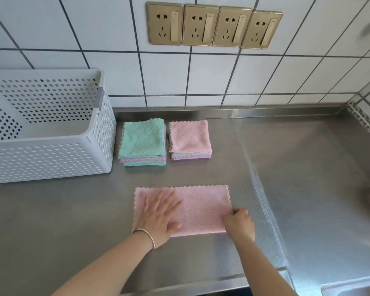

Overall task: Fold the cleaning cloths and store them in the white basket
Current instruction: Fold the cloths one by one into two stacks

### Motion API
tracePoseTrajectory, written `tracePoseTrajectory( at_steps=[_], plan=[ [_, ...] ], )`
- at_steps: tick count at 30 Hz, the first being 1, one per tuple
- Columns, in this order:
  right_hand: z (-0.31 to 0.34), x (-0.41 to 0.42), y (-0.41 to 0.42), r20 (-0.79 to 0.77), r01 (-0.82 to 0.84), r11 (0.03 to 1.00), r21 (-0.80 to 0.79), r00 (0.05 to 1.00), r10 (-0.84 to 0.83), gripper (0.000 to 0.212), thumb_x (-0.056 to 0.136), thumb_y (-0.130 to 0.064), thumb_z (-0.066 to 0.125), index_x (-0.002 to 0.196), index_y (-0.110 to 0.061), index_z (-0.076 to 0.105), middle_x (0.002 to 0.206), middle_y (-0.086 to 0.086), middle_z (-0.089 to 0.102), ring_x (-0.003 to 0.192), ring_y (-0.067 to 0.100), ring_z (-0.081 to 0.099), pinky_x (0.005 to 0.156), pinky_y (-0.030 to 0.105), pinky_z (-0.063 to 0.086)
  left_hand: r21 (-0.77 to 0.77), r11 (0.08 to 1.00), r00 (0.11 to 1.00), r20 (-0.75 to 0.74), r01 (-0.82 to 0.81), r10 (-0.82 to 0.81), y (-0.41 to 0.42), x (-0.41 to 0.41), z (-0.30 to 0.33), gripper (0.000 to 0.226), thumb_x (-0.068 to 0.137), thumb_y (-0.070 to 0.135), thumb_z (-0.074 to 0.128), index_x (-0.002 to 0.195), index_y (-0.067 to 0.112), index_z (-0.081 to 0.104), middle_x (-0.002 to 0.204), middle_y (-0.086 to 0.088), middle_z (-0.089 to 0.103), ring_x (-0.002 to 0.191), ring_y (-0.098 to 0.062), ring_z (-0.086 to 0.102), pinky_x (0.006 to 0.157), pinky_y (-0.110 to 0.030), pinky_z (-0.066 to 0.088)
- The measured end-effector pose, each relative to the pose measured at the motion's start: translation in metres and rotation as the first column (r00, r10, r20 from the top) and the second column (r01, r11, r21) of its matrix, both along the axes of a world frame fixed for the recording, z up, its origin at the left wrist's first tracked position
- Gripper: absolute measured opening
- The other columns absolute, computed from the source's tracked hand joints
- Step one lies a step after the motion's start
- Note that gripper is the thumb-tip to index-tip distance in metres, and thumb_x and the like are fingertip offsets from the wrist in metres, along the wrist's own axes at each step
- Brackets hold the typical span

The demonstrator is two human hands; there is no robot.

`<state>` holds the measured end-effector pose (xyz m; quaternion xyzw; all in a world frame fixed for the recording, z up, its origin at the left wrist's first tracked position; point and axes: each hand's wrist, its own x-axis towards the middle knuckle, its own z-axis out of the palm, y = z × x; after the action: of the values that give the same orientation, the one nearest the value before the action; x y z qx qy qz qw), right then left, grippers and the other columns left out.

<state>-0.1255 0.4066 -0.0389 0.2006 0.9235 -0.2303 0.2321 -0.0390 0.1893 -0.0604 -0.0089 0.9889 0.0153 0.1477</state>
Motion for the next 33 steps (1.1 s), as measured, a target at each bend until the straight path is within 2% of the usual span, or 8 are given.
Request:
tracePoseTrajectory(
  at_steps=[6,10,14,15,19,24,30,33],
  plan=[
    [0.009,0.003,0.000,0.093,-0.077,0.992,0.102,0.993,0.068,0.043,0.081,-0.031,0.043,0.115,-0.011,0.061,0.119,0.009,0.056,0.112,0.028,0.048,0.093,0.036,0.044,0.049,0.997,0.982,0.178,0.054,-0.062,0.009,-0.003,-0.001,0.071,0.073,0.068,-0.003,0.141,0.047,-0.009,0.147,0.007,-0.031,0.132,-0.028,-0.042,0.111,-0.065,-0.005],
    [0.018,0.022,-0.020,-0.363,-0.154,0.987,0.049,0.918,0.161,0.018,0.076,-0.011,0.055,0.091,-0.009,0.064,0.094,0.007,0.061,0.082,0.029,0.059,0.070,0.036,0.049,0.321,0.928,0.981,0.108,-0.190,0.164,0.026,-0.018,0.040,0.065,0.085,0.059,0.017,0.143,0.030,0.021,0.158,0.005,0.005,0.145,-0.023,0.003,0.119,-0.041,0.007],
    [0.034,0.044,-0.063,-0.679,-0.421,0.894,0.152,0.613,0.404,0.012,0.054,-0.019,0.063,0.066,-0.019,0.063,0.067,0.000,0.060,0.060,0.025,0.057,0.050,0.033,0.041,0.787,0.122,0.738,0.497,-0.605,0.456,0.027,-0.041,0.080,0.042,0.089,0.046,0.049,0.116,0.016,0.062,0.124,-0.005,0.062,0.112,-0.020,0.056,0.102,-0.031,0.040],
    [0.036,0.050,-0.074,-0.710,-0.491,0.856,0.163,0.544,0.447,0.013,0.054,-0.022,0.061,0.068,-0.022,0.061,0.069,-0.002,0.059,0.063,0.022,0.054,0.054,0.030,0.038,0.792,0.057,0.712,0.512,-0.609,0.481,0.023,-0.043,0.084,0.030,0.088,0.042,0.054,0.096,0.016,0.068,0.101,-0.010,0.069,0.093,-0.021,0.061,0.088,-0.028,0.047],
    [0.031,0.065,-0.099,-0.770,-0.712,0.692,0.120,0.373,0.517,0.034,0.057,-0.020,0.058,0.091,-0.021,0.056,0.097,-0.001,0.057,0.082,0.018,0.046,0.066,0.025,0.034,0.737,0.235,0.636,0.323,-0.633,0.701,0.000,-0.037,0.084,0.030,0.088,0.021,0.050,0.059,0.014,0.051,0.063,-0.007,0.052,0.066,-0.025,0.047,0.061,-0.033,0.045],
    [0.007,0.073,-0.095,-0.536,-0.803,0.547,0.235,0.362,0.762,0.087,0.051,-0.034,0.073,0.132,-0.017,0.043,0.138,0.002,0.052,0.123,0.020,0.053,0.092,0.028,0.051,0.733,0.196,0.565,0.297,-0.652,0.770,-0.031,-0.016,0.063,0.025,0.091,0.015,0.047,0.109,0.013,0.064,0.105,-0.011,0.066,0.092,-0.028,0.057,0.079,-0.028,0.041],
    [-0.011,0.076,-0.090,-0.350,-0.819,0.482,0.310,0.373,0.859,0.072,0.062,-0.047,0.040,0.129,-0.019,0.044,0.132,-0.001,0.059,0.126,0.015,0.037,0.083,0.036,0.056,0.691,0.162,0.508,0.331,-0.705,0.795,-0.040,0.000,0.041,0.031,0.085,0.011,0.046,0.114,0.017,0.058,0.111,-0.009,0.066,0.089,-0.027,0.056,0.073,-0.026,0.038],
    [-0.014,0.075,-0.087,-0.322,-0.826,0.447,0.343,0.343,0.882,0.079,0.059,-0.049,0.061,0.129,-0.020,0.042,0.132,-0.001,0.059,0.126,0.014,0.035,0.084,0.035,0.055,0.675,0.137,0.471,0.341,-0.725,0.814,-0.039,0.005,0.033,0.036,0.084,0.013,0.048,0.117,0.024,0.056,0.113,-0.006,0.066,0.086,-0.024,0.054,0.073,-0.023,0.036]
  ],
)
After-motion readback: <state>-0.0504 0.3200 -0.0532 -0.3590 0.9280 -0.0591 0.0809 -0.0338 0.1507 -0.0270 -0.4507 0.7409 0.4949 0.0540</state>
